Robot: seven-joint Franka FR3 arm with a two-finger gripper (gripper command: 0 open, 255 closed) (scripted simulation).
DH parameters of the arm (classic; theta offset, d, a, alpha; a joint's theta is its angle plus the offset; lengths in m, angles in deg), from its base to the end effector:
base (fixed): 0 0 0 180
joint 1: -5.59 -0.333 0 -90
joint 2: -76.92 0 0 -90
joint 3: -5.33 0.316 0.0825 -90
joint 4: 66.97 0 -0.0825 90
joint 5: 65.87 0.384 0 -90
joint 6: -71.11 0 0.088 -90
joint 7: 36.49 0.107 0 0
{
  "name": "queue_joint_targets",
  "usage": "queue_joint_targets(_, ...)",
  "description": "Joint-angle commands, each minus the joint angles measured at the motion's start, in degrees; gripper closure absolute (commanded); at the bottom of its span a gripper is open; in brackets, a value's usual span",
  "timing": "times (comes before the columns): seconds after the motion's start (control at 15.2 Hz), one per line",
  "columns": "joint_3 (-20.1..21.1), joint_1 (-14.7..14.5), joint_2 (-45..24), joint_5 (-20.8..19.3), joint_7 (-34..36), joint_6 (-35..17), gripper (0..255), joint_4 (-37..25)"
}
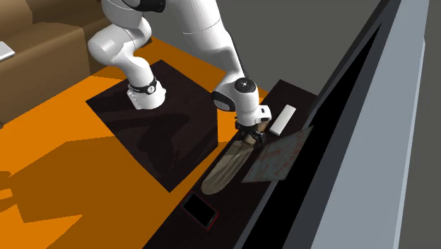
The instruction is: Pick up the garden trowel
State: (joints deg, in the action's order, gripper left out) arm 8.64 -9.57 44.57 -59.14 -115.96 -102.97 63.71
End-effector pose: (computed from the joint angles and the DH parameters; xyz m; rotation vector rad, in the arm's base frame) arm 0.5110 0.1629 0.1245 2.1631 2.1869 0.2966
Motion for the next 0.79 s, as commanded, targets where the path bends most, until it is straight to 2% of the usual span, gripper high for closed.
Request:
queue_joint_targets(0.0, 0.0, 0.1, -0.6, 0.0, -0.1, -0.3, 0, -0.3)
queue_joint_targets(0.07, 0.1, 0.2, -0.5, 0.0, -0.1, -0.4, 255, -0.2)
queue_joint_targets(0.73, 0.0, 0.0, 0.3, 0.0, 0.0, 0.2, 255, 0.0)
